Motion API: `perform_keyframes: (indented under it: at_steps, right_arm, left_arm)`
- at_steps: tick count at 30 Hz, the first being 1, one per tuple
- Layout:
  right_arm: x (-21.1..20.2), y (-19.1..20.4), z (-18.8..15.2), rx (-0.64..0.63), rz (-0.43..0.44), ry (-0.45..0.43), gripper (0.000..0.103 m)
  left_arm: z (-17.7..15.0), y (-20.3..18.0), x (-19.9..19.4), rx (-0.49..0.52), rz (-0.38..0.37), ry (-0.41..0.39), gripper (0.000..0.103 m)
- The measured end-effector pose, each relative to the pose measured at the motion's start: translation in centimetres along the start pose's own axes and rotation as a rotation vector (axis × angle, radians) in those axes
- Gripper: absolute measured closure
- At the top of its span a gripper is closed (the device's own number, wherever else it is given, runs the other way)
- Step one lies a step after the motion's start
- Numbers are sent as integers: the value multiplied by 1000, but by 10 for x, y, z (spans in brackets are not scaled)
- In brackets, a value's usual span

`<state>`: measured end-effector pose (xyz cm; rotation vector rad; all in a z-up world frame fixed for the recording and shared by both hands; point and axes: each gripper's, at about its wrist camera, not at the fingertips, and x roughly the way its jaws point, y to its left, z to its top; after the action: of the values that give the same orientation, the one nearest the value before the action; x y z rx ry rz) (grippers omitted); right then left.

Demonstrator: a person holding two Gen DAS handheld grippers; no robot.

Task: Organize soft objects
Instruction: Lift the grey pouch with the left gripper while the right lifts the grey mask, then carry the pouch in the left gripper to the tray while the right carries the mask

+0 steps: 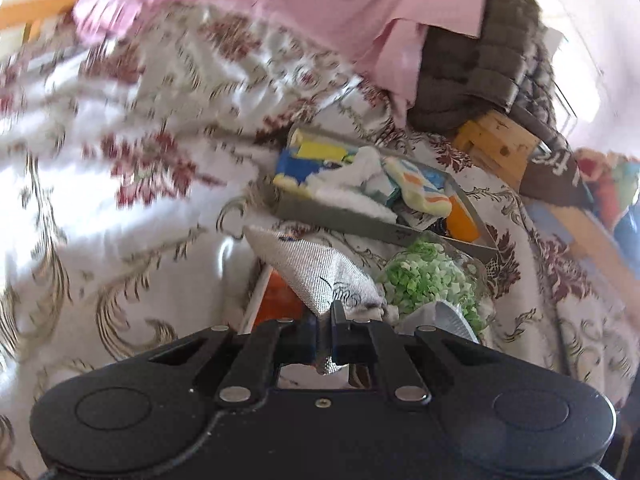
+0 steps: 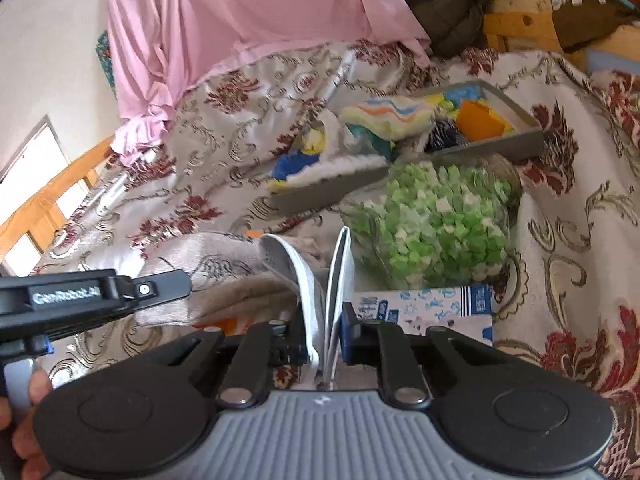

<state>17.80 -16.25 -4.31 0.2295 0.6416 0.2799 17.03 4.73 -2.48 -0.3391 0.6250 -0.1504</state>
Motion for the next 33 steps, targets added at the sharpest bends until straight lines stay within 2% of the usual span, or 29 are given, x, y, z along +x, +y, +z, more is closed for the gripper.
perform_keyframes:
  at_steps: [8, 17, 25, 33]
  right_arm:
    - [-17, -1, 5, 8, -15, -77, 89]
    - [-20, -1, 6, -2, -25, -120, 89]
    - [-22, -5, 8, 11, -26, -150, 89]
    - [-24, -5, 9, 13, -23, -169, 89]
  left_arm:
    - [-2, -16, -13, 121, 46, -105, 99]
    - [-7, -33, -20, 274, 114, -204, 99]
    - [-5, -34, -26, 271, 124, -255, 99]
    - [-5, -38, -33, 273, 88, -302, 99]
